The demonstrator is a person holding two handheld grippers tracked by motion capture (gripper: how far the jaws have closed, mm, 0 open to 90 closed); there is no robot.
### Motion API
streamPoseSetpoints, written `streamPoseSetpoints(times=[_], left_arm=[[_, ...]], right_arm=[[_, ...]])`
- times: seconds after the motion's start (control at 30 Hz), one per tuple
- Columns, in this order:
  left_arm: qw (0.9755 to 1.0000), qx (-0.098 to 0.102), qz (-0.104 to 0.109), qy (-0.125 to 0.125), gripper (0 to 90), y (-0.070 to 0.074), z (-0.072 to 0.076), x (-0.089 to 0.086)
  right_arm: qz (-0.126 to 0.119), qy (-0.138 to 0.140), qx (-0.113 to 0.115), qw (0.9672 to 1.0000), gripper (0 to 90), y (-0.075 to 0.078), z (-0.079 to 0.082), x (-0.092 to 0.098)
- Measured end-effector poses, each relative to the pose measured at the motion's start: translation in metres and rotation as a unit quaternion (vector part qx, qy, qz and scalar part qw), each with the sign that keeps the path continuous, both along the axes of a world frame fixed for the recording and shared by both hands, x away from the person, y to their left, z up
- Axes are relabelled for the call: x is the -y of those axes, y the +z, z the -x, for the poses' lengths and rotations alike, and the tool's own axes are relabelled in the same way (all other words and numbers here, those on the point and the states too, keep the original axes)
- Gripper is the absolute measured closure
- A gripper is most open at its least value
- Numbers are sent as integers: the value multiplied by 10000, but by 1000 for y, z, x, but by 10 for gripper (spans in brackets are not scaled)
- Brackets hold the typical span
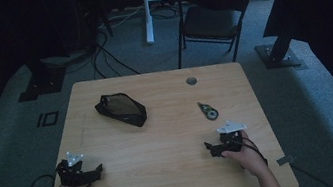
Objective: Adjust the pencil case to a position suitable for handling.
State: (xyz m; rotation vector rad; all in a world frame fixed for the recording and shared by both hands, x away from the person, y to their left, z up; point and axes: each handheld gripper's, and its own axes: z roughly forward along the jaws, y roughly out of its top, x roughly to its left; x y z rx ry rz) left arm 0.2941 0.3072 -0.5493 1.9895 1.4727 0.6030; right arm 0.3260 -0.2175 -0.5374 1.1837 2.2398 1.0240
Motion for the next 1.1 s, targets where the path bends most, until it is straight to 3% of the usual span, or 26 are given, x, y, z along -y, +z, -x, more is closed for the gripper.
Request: streamPoseSetpoints(times=[1.1], left_arm=[[10000,7,10,9,2,0,0,0]], right_arm=[[-250,522,188,9981,135,13,-28,-57]])
